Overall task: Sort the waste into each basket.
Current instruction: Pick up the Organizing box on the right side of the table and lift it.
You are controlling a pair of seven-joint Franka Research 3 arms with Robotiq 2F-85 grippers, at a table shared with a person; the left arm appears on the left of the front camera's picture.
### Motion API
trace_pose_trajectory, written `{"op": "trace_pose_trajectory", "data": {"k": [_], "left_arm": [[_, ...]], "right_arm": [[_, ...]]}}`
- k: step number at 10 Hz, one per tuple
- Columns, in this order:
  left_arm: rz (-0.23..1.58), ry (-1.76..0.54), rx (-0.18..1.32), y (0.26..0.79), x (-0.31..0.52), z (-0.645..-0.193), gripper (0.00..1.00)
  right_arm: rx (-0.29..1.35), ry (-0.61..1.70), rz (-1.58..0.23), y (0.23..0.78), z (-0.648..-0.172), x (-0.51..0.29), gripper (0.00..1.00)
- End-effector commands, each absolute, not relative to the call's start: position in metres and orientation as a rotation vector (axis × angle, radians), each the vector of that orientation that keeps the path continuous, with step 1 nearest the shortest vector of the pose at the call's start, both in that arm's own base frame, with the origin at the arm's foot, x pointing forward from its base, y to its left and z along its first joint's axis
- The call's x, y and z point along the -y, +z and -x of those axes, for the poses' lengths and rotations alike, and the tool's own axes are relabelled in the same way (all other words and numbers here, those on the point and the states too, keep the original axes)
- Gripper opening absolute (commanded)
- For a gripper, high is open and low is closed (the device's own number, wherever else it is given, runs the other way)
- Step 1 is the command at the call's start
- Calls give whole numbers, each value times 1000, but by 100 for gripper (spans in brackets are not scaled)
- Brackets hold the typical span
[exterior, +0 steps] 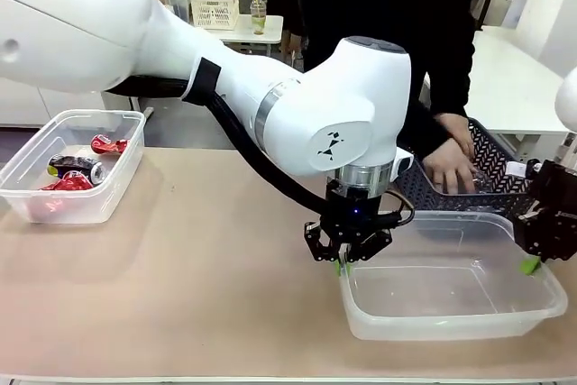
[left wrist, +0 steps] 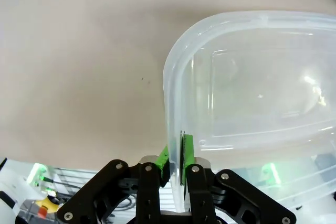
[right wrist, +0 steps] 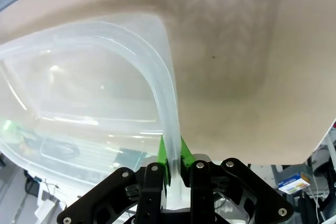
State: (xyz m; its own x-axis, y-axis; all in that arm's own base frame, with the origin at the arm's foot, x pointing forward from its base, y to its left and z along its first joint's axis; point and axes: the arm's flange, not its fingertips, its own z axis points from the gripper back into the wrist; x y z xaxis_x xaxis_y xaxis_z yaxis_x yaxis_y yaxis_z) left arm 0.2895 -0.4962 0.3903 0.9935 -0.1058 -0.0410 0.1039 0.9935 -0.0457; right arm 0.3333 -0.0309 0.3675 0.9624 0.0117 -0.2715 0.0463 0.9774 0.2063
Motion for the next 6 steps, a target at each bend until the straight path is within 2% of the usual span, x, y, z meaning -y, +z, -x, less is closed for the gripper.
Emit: {"op": "trace_pose_trajectory", "data": {"k": [1,4,6], "left_arm": [[129,-153,-120,410,483,-287,0],[151,-204,-145,460,435,-274,0],[190,-141,-28,489,399,-272,0]], "right_arm": [[-261,-78,-183,350,-236,7,0],[-333,-160,-168,429,-221,-25,0],[-262,-143,-198,466,-233,-53,0]]}}
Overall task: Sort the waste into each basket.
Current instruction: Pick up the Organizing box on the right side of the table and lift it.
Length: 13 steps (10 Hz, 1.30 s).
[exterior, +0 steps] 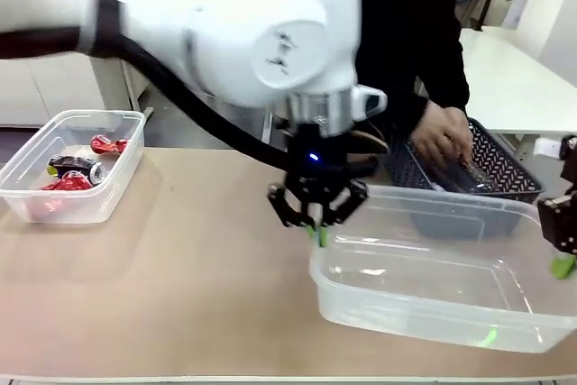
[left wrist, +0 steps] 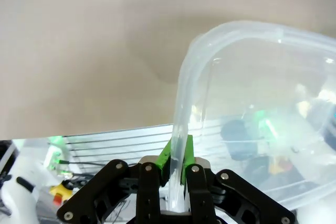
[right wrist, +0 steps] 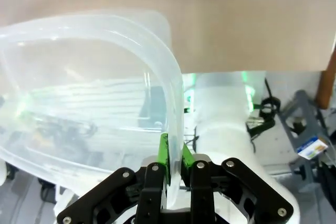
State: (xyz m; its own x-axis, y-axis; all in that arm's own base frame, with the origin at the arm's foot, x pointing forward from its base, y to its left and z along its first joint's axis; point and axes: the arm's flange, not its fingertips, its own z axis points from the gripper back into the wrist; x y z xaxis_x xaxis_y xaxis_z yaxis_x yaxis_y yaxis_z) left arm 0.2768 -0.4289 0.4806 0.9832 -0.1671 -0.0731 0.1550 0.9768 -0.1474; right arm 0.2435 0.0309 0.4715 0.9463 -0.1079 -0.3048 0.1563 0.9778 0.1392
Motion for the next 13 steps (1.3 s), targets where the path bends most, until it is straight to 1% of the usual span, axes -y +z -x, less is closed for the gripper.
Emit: {"op": "trace_pose_trajectory", "data": {"k": [1,2,4,5,7,9,10,12,13], "left_arm": [[193,-82,38,500,374,-273,0],[183,-31,72,505,351,-275,0],[201,65,91,510,304,-275,0],[207,88,91,511,286,-275,0],[214,139,92,508,270,-282,0],[228,134,65,500,268,-305,0],[227,121,-3,487,271,-330,0],[253,110,-119,458,284,-376,0],[172,126,-1,472,265,-327,0]], "right_arm": [[-234,-146,-225,483,-246,-76,0],[-221,-148,-239,495,-263,-95,0],[-213,-145,-235,508,-305,-133,0],[-179,-160,-211,509,-332,-152,0],[-218,-116,-170,501,-365,-181,0],[-251,-97,-168,483,-377,-188,0],[-272,-80,-186,472,-371,-182,0],[-245,-103,-235,460,-362,-163,0],[-279,-62,-183,466,-377,-180,0]]}}
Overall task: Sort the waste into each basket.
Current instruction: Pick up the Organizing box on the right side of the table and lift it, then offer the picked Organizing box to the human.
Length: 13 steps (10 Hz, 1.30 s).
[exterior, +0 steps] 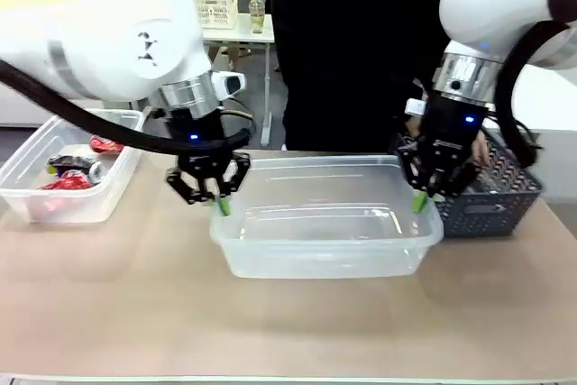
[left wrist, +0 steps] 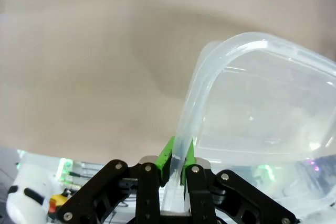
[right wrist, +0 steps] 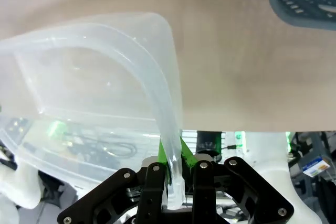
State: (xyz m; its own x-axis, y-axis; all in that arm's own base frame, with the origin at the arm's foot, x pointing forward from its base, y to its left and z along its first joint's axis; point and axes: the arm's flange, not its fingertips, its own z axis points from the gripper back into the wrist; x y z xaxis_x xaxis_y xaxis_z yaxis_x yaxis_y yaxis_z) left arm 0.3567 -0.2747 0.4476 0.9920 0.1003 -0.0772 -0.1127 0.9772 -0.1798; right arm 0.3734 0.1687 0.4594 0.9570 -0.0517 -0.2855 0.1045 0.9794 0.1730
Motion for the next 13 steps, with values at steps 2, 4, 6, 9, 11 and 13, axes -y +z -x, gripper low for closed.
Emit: {"op": "trace_pose_trajectory", "data": {"k": [2,4,6,9,11,13], "left_arm": [[172,126,-1,472,265,-327,0],[172,126,-1,472,265,-327,0],[172,126,-1,472,265,-327,0],[172,126,-1,472,265,-327,0],[172,126,-1,472,265,-327,0],[172,126,-1,472,265,-327,0]], "right_arm": [[-279,-62,-183,466,-377,-180,0],[-279,-62,-183,466,-377,-180,0],[-279,-62,-183,466,-377,-180,0],[-279,-62,-183,466,-377,-180,0],[-279,-62,-183,466,-377,-180,0],[-279,-62,-183,466,-377,-180,0]]}}
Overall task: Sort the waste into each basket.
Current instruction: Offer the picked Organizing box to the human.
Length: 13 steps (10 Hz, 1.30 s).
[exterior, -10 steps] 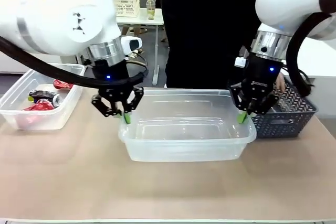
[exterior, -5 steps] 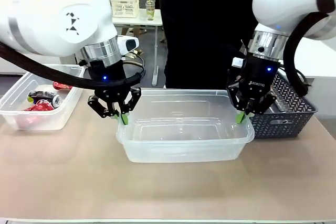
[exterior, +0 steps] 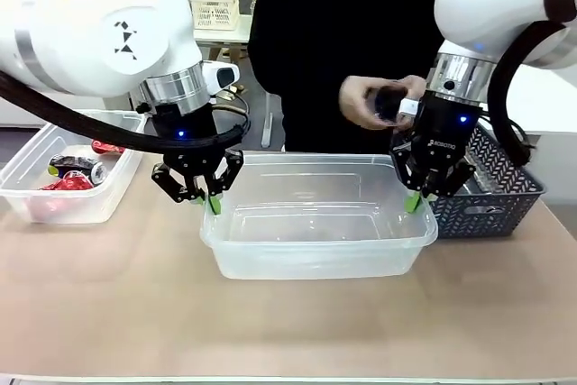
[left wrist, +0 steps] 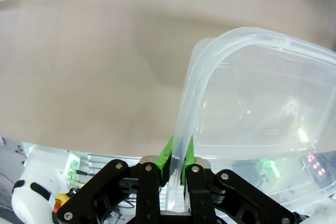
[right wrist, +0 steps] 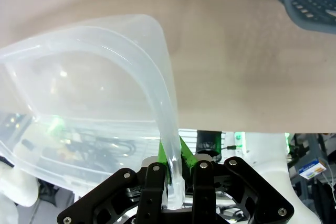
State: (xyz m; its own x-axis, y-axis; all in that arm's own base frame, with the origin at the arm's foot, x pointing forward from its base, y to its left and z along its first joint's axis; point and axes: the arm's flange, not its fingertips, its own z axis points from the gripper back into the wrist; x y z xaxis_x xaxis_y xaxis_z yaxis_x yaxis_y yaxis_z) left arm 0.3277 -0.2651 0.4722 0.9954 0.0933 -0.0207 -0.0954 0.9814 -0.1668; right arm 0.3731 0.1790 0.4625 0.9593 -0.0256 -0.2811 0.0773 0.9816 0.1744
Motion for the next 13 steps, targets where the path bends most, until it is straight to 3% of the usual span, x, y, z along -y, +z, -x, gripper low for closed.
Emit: {"op": "trace_pose_trajectory", "data": {"k": [1,13], "left_arm": [[172,126,-1,472,265,-327,0],[172,126,-1,472,265,-327,0]], "right_arm": [[-279,-62,-183,466,-377,-180,0],[-279,-62,-183,466,-377,-180,0]]}}
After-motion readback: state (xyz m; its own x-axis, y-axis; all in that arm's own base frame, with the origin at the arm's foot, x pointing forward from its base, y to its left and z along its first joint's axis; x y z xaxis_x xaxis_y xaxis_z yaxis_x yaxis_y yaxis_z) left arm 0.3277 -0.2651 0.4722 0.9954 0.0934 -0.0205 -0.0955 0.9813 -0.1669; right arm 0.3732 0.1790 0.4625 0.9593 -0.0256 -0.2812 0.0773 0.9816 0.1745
